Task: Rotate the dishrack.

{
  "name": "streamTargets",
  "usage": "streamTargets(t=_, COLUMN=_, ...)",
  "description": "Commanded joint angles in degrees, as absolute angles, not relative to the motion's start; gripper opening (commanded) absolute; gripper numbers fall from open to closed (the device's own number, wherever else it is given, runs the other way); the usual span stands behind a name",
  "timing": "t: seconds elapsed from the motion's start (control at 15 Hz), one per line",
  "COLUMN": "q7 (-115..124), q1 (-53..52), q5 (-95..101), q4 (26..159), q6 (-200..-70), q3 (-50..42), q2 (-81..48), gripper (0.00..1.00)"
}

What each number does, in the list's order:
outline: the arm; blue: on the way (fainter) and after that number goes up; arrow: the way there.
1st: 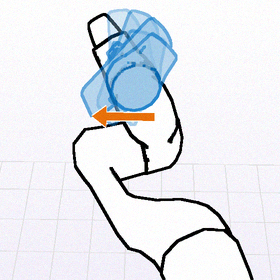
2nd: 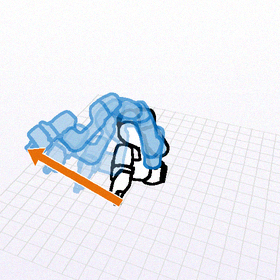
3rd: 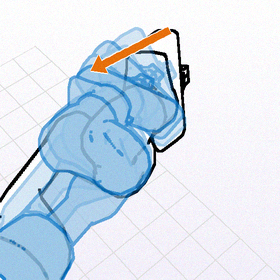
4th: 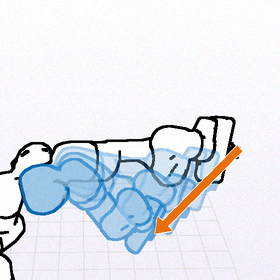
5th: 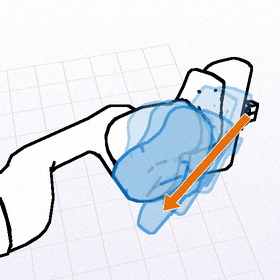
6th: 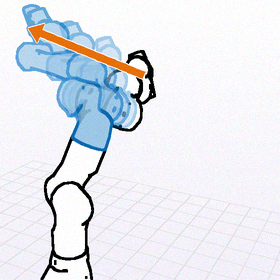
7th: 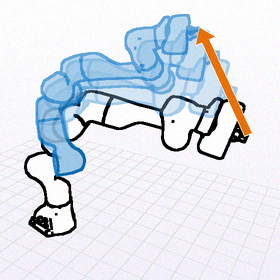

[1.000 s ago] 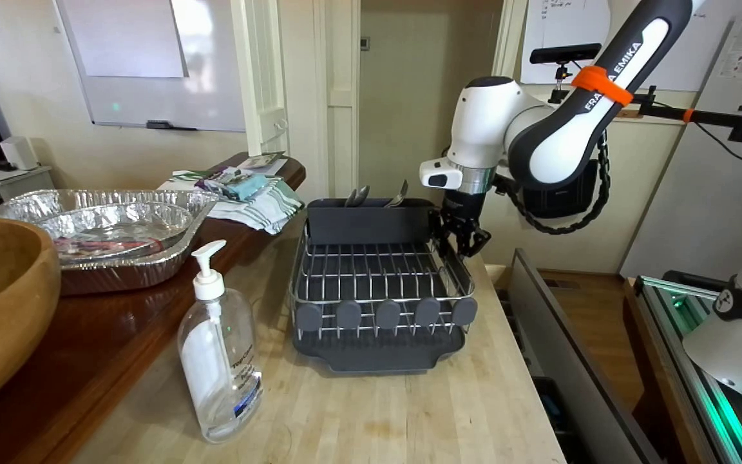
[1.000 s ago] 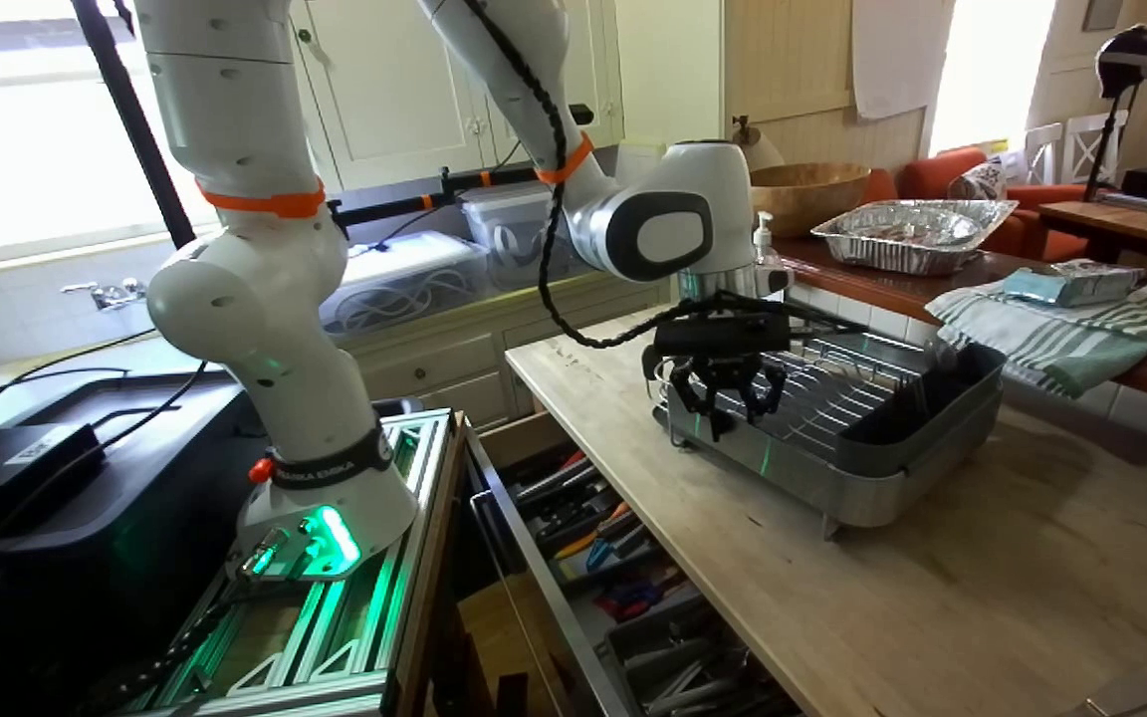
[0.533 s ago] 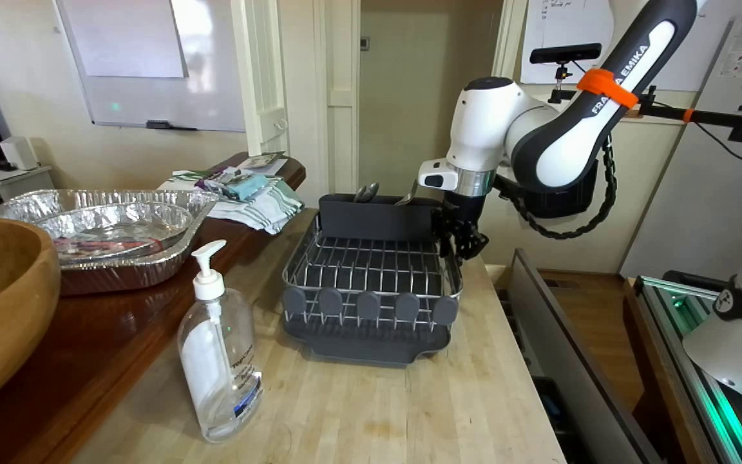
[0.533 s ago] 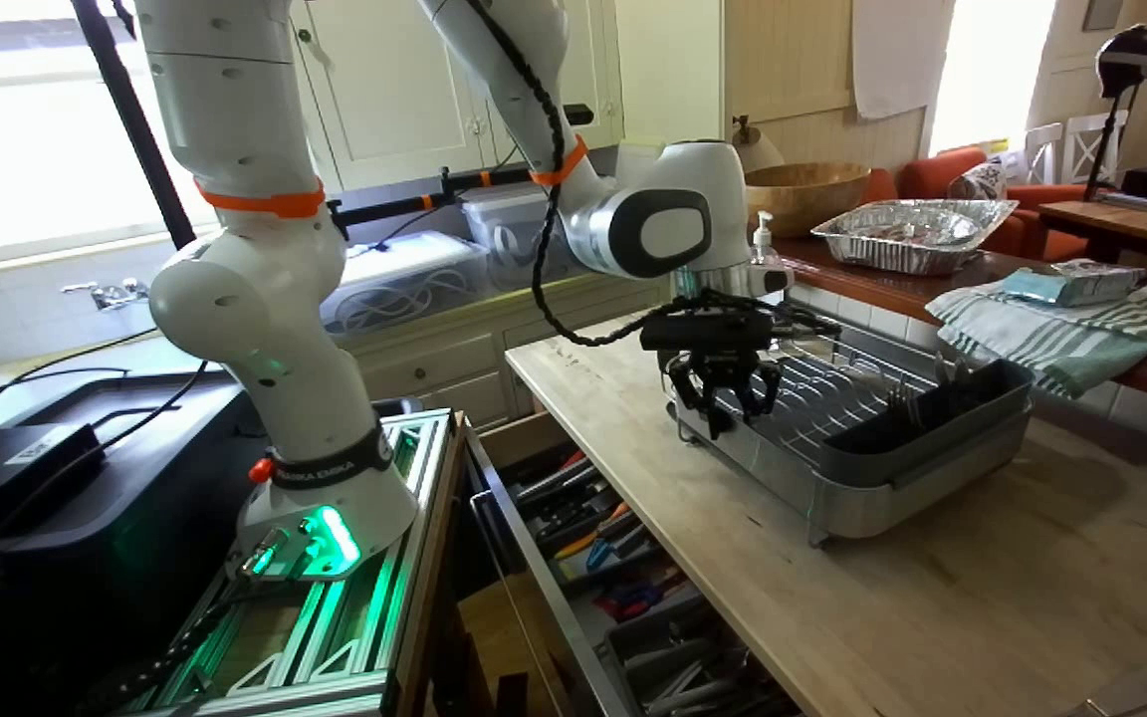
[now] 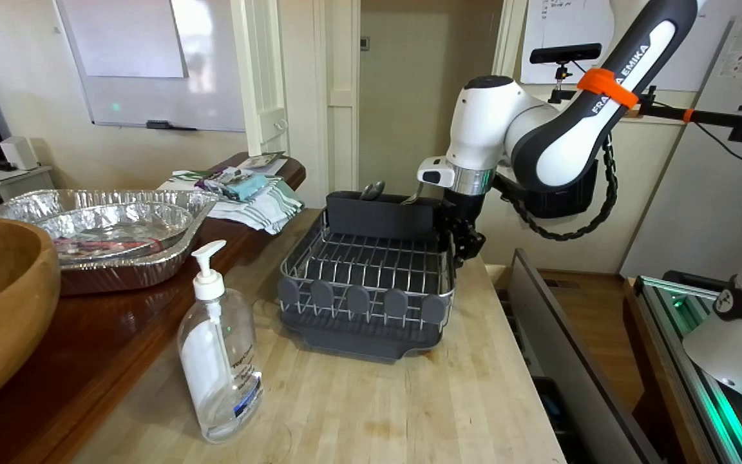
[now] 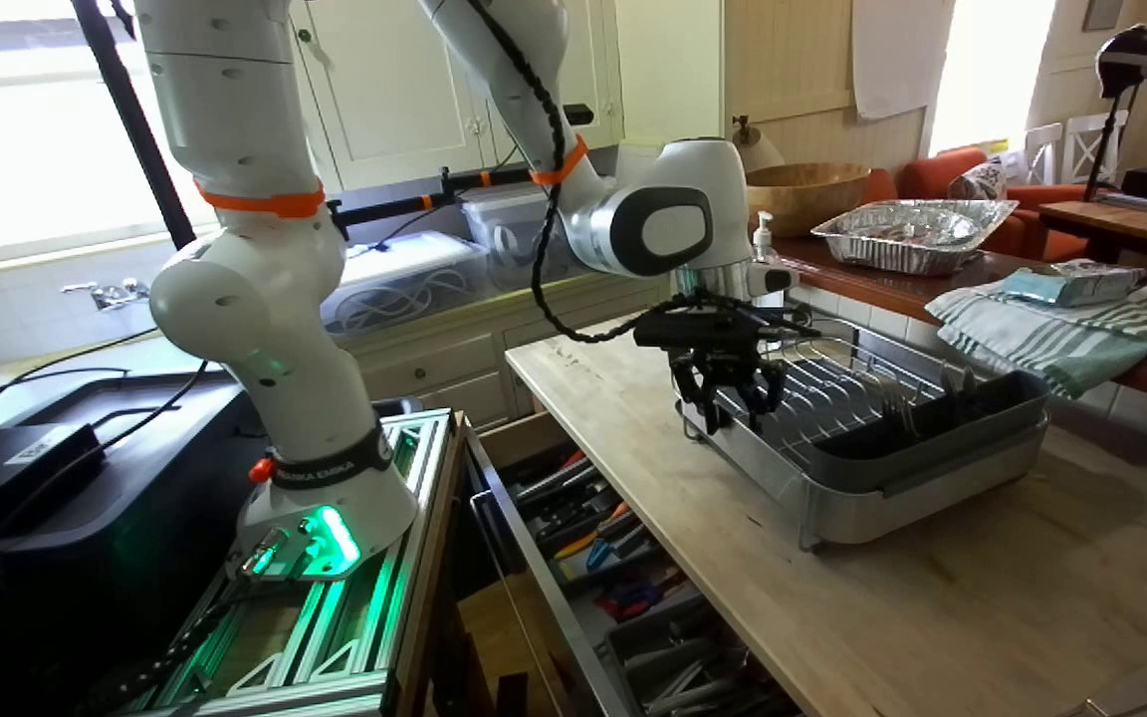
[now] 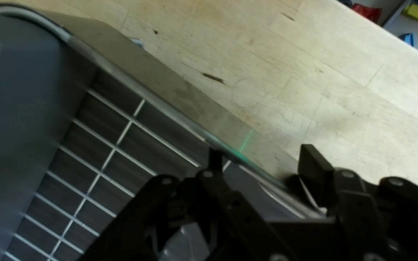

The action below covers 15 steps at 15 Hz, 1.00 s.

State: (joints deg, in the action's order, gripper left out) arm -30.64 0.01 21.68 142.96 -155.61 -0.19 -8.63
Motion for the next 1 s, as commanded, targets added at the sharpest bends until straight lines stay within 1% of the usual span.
streamTargets(t=0.0, q7=-26.87, q1=0.35, q5=22.81, q4=143.52, q6=-156.5, q3=-0.67, q2=-7.33, gripper=0.89)
streamTargets(t=0.07, q7=-26.64, q1=0.4, q5=23.05, q4=143.72, q6=-156.69, q3=-0.77, q2=-6.93, gripper=0.98)
streamTargets(t=0.13, q7=-26.43, q1=0.45, q5=23.06, q4=143.9, q6=-156.82, q3=-0.8, q2=-6.55, gripper=1.0)
streamTargets(t=0.4, q7=-24.24, q1=0.45, q5=22.1, q4=144.81, q6=-156.6, q3=-0.82, q2=-4.13, gripper=1.0)
streamTargets(t=0.93, q7=-2.59, q1=-0.29, q5=19.76, q4=146.19, q6=-151.42, q3=-0.6, q2=2.07, gripper=1.0)
